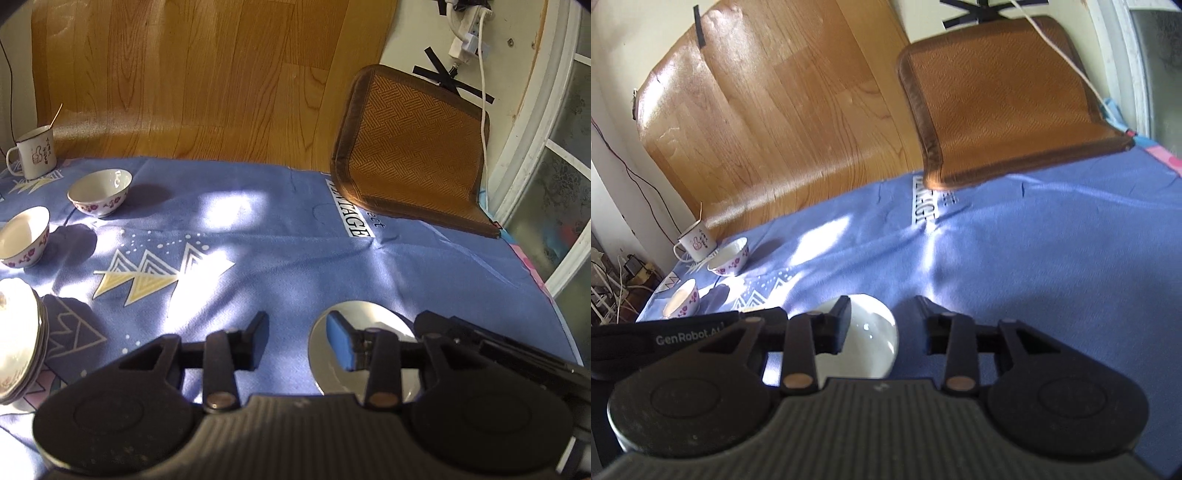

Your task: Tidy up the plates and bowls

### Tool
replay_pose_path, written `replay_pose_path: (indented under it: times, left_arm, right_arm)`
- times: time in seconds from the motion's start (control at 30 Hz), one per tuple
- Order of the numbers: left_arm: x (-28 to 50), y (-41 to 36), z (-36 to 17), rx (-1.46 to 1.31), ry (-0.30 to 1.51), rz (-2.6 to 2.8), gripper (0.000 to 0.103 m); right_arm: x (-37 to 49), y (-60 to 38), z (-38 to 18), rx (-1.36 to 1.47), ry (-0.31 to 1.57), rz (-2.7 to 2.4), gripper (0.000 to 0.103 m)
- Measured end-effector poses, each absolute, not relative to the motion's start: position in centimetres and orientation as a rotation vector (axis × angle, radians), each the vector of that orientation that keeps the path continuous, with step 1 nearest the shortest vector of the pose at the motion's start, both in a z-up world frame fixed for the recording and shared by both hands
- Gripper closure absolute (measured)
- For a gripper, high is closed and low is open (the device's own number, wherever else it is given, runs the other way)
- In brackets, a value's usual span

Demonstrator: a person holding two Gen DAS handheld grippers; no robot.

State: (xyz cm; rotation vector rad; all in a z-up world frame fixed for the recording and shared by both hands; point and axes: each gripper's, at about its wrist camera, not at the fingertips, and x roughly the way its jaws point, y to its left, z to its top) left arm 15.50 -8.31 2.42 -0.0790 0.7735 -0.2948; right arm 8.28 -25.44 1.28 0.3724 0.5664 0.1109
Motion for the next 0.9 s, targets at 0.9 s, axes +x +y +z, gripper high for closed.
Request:
replay_pose_path:
  times: [0.9]
  left_arm:
    - [12.5, -4.7, 2.7, -0.037, 0.72, -0.242, 0.067]
  right_arm:
    - [7.7, -21.7, 2.3, 0.35, 0.546, 0.211, 0.063]
